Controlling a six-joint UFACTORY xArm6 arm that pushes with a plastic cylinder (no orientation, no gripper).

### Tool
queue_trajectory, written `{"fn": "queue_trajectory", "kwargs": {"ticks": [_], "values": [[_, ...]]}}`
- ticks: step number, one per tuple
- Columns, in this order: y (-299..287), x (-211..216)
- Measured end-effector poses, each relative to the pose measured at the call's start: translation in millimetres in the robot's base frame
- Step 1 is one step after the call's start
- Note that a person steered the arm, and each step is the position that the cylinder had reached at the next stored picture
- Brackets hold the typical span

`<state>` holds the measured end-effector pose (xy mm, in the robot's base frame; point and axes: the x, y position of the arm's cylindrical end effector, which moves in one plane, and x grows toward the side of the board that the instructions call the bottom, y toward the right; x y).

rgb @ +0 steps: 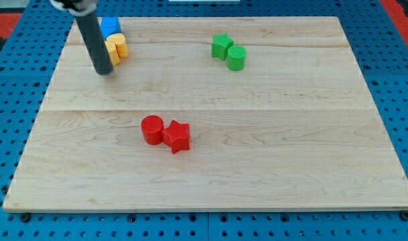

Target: Separate the green star and green circle

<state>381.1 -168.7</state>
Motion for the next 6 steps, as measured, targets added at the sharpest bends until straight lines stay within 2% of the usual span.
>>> {"fn": "queue_trajectory", "kwargs": {"ticks": [1,3,4,5,6], "values": [[126,-13],[117,-128],[192,-136],[241,-59],[263,0]]}}
